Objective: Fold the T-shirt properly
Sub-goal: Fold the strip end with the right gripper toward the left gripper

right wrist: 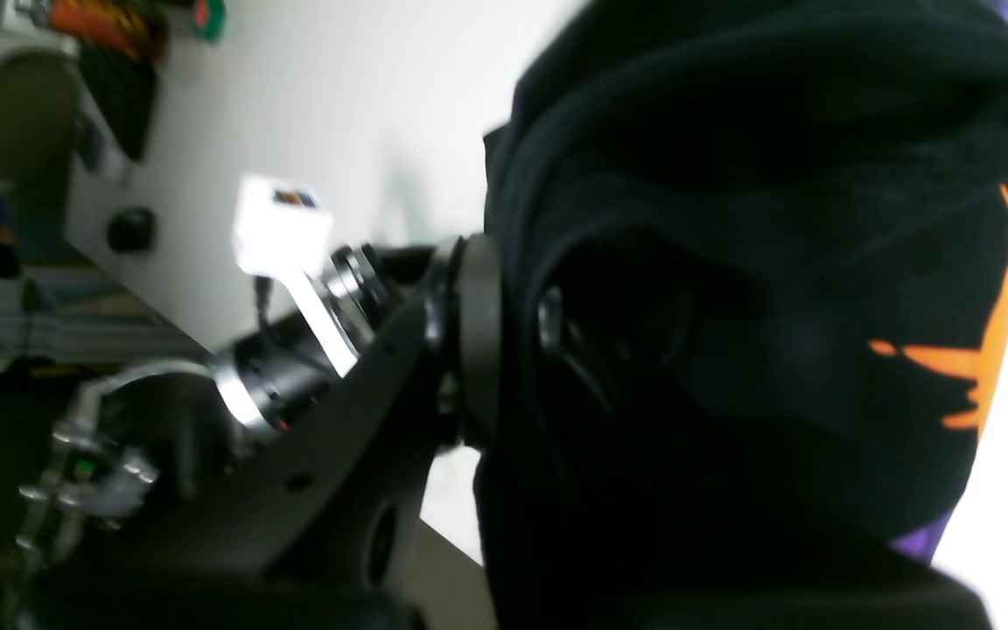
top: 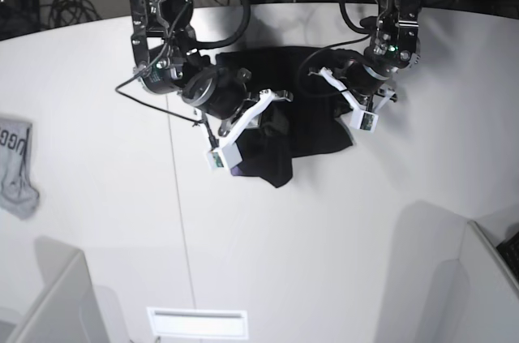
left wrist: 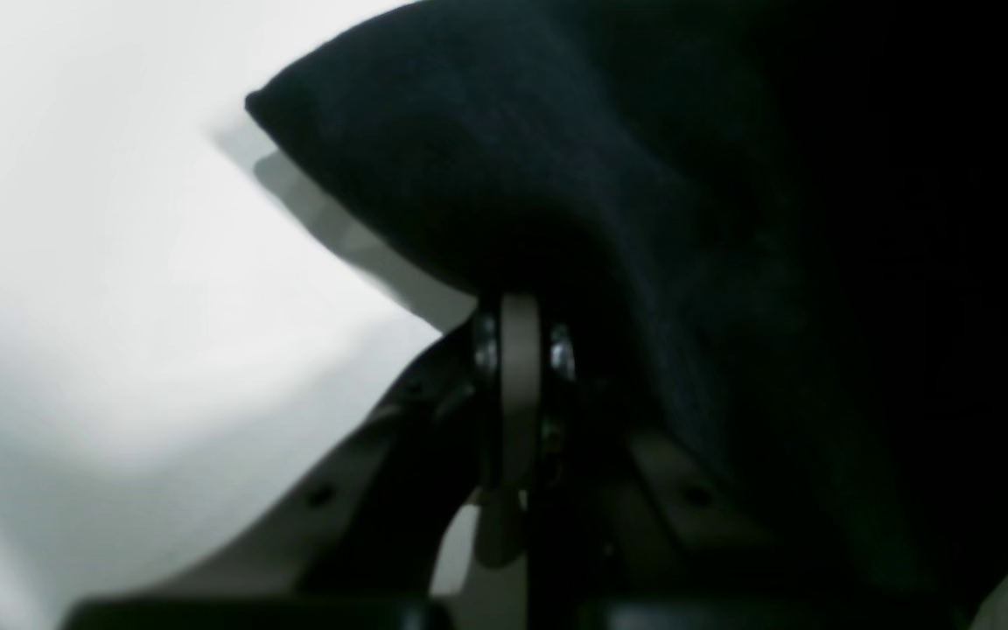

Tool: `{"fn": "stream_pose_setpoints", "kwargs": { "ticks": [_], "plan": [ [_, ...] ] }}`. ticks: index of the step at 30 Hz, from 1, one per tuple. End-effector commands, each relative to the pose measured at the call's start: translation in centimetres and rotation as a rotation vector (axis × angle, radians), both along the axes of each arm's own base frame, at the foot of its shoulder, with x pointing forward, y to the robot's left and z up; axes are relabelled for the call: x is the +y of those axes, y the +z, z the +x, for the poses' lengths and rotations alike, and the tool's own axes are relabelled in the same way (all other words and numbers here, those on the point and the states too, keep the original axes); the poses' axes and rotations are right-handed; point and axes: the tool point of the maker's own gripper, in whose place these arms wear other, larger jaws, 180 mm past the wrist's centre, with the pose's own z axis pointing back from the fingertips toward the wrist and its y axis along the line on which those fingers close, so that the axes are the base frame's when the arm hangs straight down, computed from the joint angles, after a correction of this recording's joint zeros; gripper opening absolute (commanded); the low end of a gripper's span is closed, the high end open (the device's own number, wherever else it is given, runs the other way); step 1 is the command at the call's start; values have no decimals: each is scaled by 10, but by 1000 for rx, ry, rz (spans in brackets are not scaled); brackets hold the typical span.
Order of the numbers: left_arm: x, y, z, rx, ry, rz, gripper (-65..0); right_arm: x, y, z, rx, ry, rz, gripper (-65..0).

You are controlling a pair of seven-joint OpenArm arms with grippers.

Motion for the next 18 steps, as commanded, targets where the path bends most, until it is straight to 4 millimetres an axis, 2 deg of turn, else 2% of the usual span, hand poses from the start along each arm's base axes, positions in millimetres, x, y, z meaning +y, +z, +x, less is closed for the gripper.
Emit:
{"fn": "stream_pose_setpoints", "kwargs": {
  "ticks": [1, 8, 12, 15, 18],
  "plan": [
    [4, -3, -4, 23, -6, 24, -650, 6, 11, 6, -41, 1, 26, -650],
    [3, -1, -9, 21, -8, 21, -650, 16, -2, 10, -62, -13, 21, -650],
    [3, 3, -11, 11, -5, 22, -650, 32, -5, 5, -74, 14, 36, -650],
    [19, 6, -9, 4, 38, 34, -650, 41, -5, 4, -78, 42, 35, -650],
    [33, 7, -8, 2, 73, 44, -650, 43, -18, 3, -49, 54, 16, -650]
  ]
}}
